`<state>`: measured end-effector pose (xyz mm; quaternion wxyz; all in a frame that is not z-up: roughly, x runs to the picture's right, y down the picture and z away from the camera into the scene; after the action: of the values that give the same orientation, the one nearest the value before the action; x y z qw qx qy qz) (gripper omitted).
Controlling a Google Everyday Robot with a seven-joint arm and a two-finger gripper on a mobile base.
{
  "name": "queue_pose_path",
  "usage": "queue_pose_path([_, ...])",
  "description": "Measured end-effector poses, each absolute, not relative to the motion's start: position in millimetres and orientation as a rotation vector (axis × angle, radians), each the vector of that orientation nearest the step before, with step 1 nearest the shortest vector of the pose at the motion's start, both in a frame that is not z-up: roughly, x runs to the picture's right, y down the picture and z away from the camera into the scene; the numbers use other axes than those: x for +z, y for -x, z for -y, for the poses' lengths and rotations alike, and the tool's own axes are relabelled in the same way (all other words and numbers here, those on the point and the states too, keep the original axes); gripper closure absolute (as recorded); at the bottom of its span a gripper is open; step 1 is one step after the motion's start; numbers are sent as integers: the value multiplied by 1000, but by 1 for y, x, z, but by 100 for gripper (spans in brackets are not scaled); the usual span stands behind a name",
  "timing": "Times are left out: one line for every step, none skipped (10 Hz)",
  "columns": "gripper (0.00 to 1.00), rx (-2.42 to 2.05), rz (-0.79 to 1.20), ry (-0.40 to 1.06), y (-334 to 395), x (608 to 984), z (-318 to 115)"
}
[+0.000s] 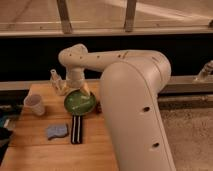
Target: Place the ceramic cup in the ceramic bowl
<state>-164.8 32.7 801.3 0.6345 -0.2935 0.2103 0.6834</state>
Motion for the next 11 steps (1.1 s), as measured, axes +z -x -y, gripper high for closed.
queue_pose_path([20,1564,-477,670,165,801,-32])
queue_pose_path([20,1571,-458,660,164,799,-32])
queue_pose_path([20,1575,-442,647,162,800,-31])
queue_pose_path([20,1577,-440,648,163,801,-30])
queue_pose_path([20,1568,-427,655,169,801,-27])
queue_pose_path([20,1561,-408,657,172,801,-21])
queue_pose_path([20,1553,-394,656,176,802,-12])
queue_pose_path([20,1537,-380,652,184,803,-4])
queue_pose_path([20,1506,-364,646,201,806,7])
queue_pose_path([20,1484,-358,643,212,808,13])
queue_pose_path([20,1456,-351,639,227,812,21])
